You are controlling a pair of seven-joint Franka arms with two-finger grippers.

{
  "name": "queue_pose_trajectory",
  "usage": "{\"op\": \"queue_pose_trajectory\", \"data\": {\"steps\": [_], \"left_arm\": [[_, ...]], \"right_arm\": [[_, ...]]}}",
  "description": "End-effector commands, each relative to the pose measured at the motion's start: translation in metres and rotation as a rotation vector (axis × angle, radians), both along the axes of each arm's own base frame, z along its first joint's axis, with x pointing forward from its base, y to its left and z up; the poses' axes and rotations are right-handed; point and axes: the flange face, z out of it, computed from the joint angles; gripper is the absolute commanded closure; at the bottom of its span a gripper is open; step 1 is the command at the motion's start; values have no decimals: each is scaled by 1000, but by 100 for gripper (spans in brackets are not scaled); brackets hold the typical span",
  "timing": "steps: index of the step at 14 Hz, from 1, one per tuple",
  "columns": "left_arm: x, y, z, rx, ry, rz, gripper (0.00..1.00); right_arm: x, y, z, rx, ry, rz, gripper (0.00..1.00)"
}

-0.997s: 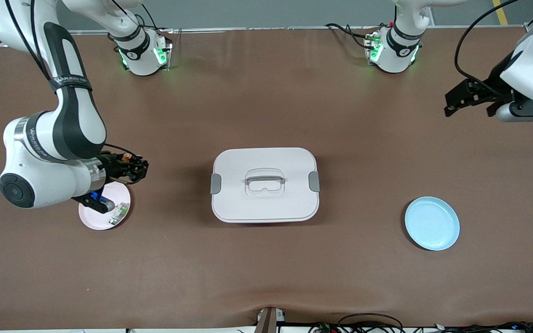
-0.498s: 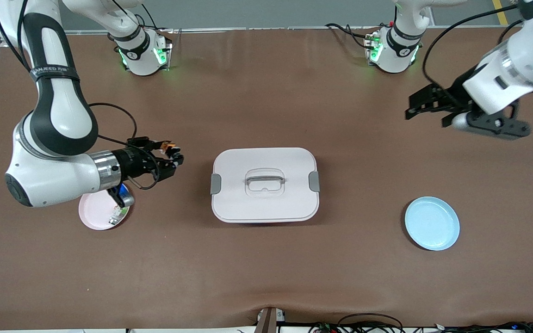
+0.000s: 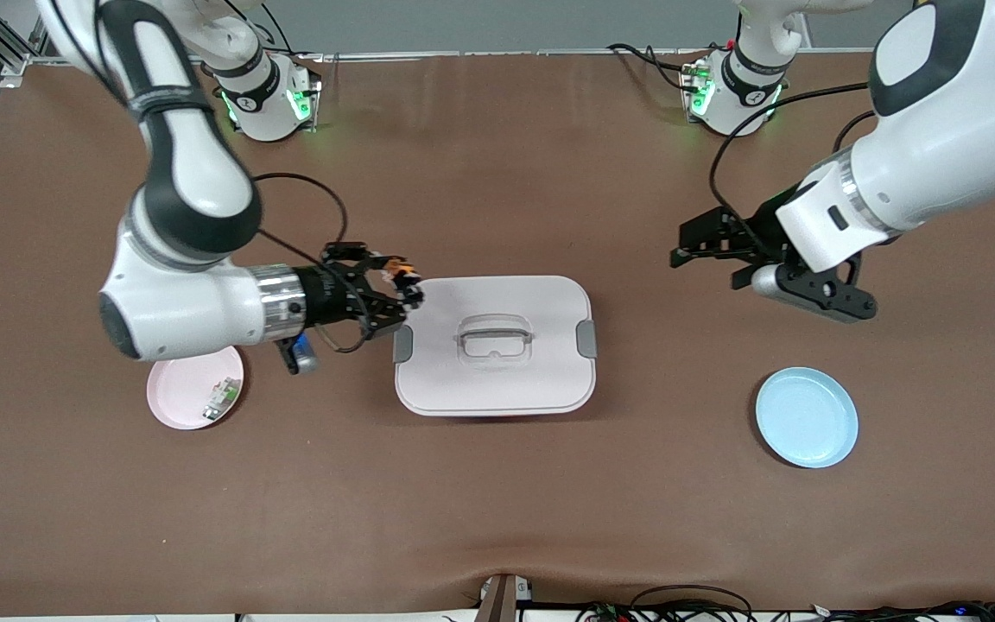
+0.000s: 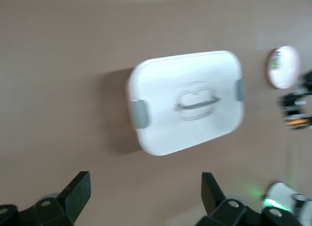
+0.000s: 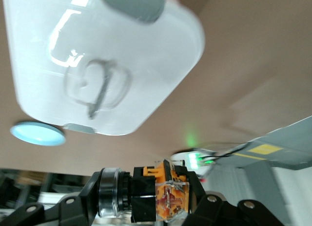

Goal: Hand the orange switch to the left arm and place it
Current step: 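Lift the switch with the right gripper while the left gripper approaches, then carry the switch over the box while the left gripper grasps it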

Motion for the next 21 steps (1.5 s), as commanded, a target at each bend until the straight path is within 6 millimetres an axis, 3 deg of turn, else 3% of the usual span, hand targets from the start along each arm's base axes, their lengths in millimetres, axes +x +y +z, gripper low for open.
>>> {"op": "queue_pose_trajectory", "data": {"steps": [1,4,7,10,12,15,20,21], "left_arm": [[-3,-35,5,-67,17,31,0],[-10,-65,-4,-71,34,35,0],[-15,-78,-8,-60,18,3,0],[-23,-92,-20,-48,39,-28,0],[-28,-103,-40,-34,76,-39,0],[-36,-106,-60,-13,114,-47,4],[-40,-114,-64,-27,147,-30,13],[-43,-119,-64,-35,168,-14,18]], "right_arm": [[-16,53,24,-21,9,-130,82],[-36,104,30,-39,-19,-217,81],[-49,130,30,-47,-31,-246,81],[-53,138,32,-51,-36,-256,81],[-54,139,32,-50,-35,-255,81],[-54,139,35,-46,-39,-254,80],[-54,138,36,-47,-36,-251,80],[-54,139,36,-47,-36,-249,80]]}}
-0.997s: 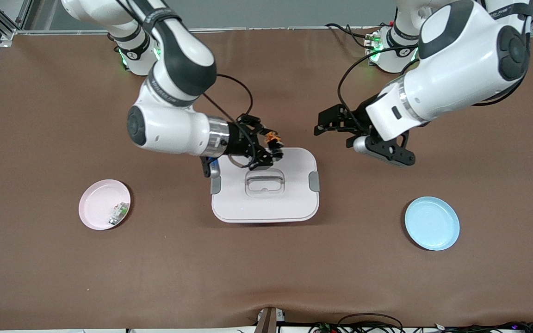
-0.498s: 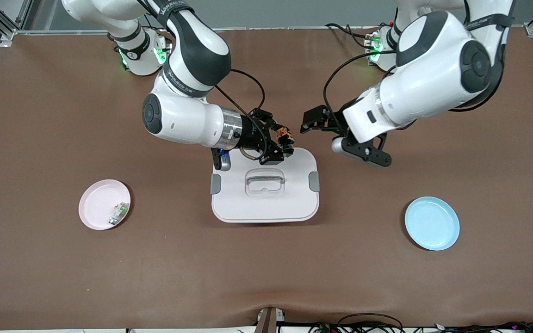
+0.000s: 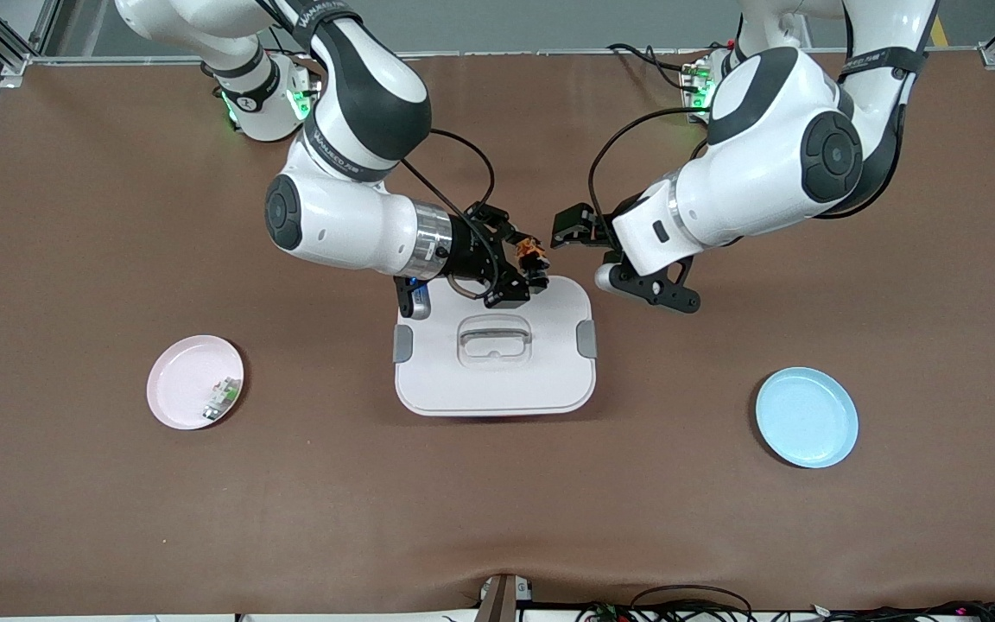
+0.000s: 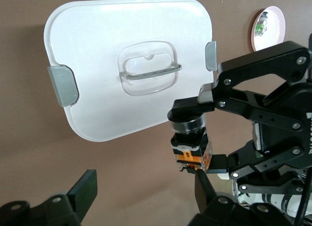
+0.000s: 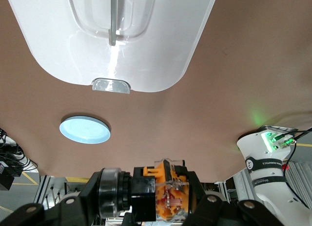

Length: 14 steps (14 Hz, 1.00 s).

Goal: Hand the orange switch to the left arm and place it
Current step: 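Carry the switch over the box while the left gripper grasps it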

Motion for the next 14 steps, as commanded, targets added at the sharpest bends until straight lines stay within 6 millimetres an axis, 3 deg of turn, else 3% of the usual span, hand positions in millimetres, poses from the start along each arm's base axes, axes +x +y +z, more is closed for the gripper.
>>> {"op": "queue_pose_trajectory", "data": {"steps": [1,10,14], "left_arm": [[-8,-11,4,-21,38,43,20],[-17,-13,-11,-134,-13,205,21],[-26,-27,-34,-148,-58,242,25]], "right_arm": [[-3,0,10,-7,-1,-9,80],[-3,0,11,-7,-4,-6,80],[-3,0,11,-7,-4,-6,80]]}}
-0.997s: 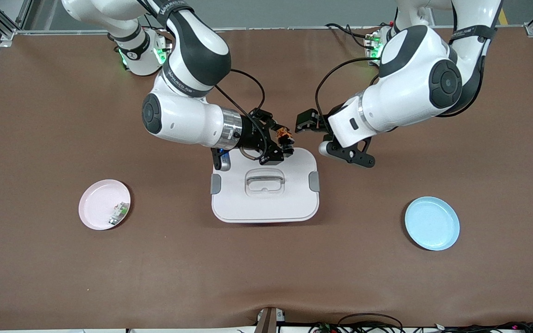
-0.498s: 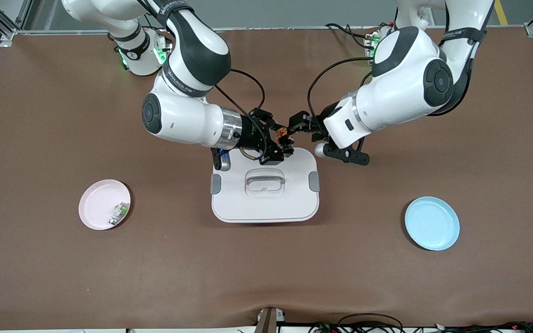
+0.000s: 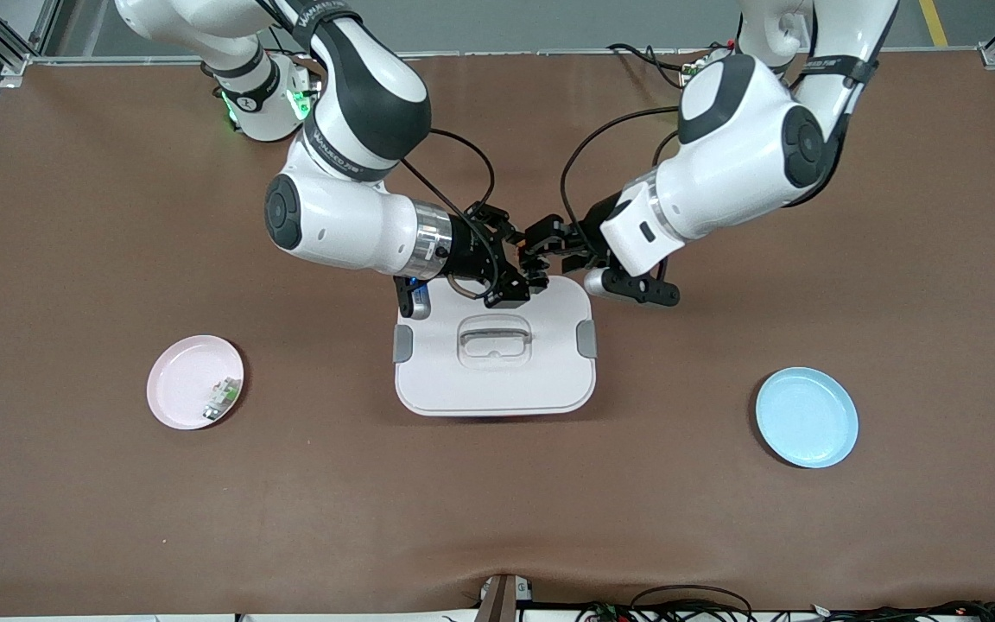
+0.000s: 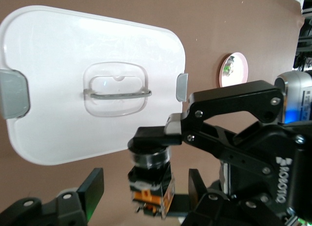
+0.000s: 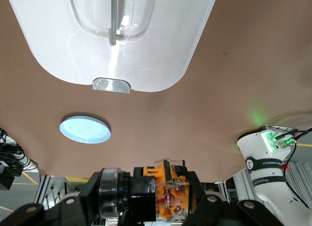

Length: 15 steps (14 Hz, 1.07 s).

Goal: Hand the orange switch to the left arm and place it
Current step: 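Carry the switch over the box while the left gripper grasps it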

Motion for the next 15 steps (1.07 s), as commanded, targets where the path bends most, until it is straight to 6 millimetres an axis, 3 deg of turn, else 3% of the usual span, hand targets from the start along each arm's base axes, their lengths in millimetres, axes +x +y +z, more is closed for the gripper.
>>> {"op": "queue_pose_trajectory", "data": {"steps": [1,4,7,10,12,15], "left_arm": [[-14,-3,-8,-10,-12,32,28],[-14,-3,-8,-17,-2,41,57],[-17,-6,-5,-36,32,75,66],[-17,-4,-1,-37,36,82,88],[-15,-1,0,-38,33,86,100],[-10,3,2,-39,25,91,100]], "right_arm": [[-3,0,10,-7,-3,-6,80],[-3,0,10,-7,-2,-5,80],[-3,0,10,-7,-3,-6,80],[-3,0,10,-7,-3,-6,80],[-3,-1,10,-7,-2,-7,72],[-3,-1,11,-5,-5,-3,50]]}}
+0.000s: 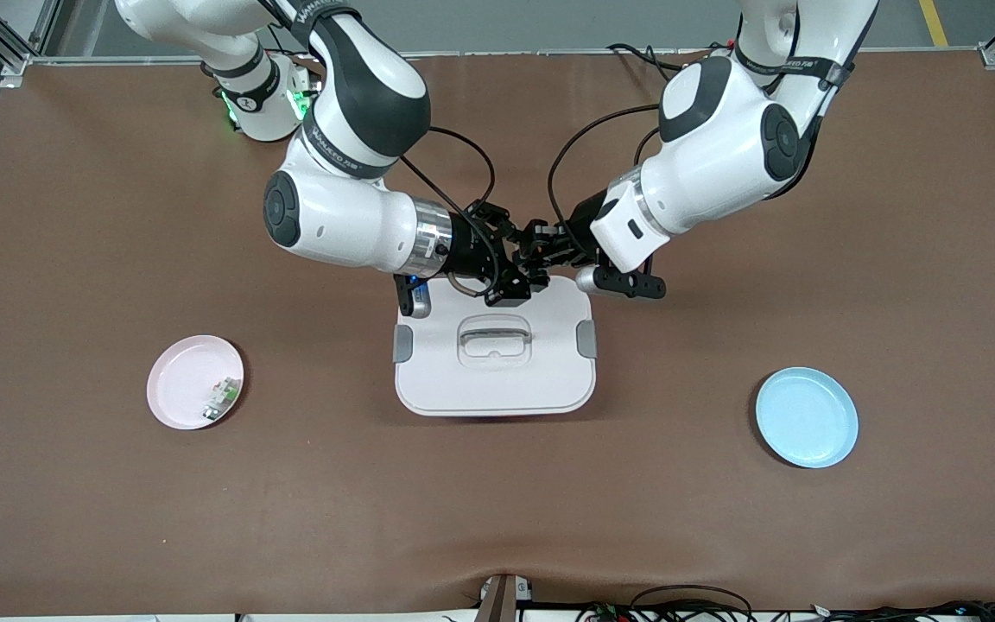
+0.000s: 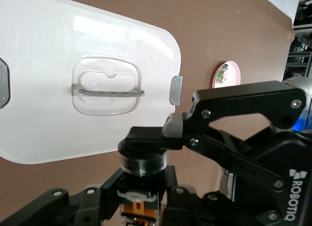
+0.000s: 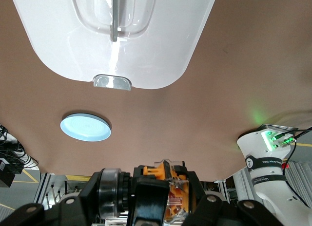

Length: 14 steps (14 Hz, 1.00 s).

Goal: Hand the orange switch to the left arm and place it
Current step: 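Open the right gripper while the left gripper pulls the switch away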

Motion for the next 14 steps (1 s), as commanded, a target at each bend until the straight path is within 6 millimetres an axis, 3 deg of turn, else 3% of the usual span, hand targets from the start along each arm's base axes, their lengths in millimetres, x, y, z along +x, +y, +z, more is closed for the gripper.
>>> {"op": "queue_pose_trajectory", "data": {"steps": [1,2,3,9,12,14], "left_arm": [[-1,11,10,0,-4,30,100],[3,19,10,7,-7,34,100],[7,26,8,14,0,36,100],[11,36,7,35,5,16,100],[23,66,5,126,-8,-15,100],[30,80,9,148,-19,-36,100]], "right_arm": [[-2,-2,5,-12,3,-7,27],[-2,-2,7,-11,2,-7,9],[-2,-3,7,-11,2,-9,0],[5,-17,8,-17,10,6,0],[11,-50,27,11,-64,136,0],[13,-83,34,17,-99,285,0]]}}
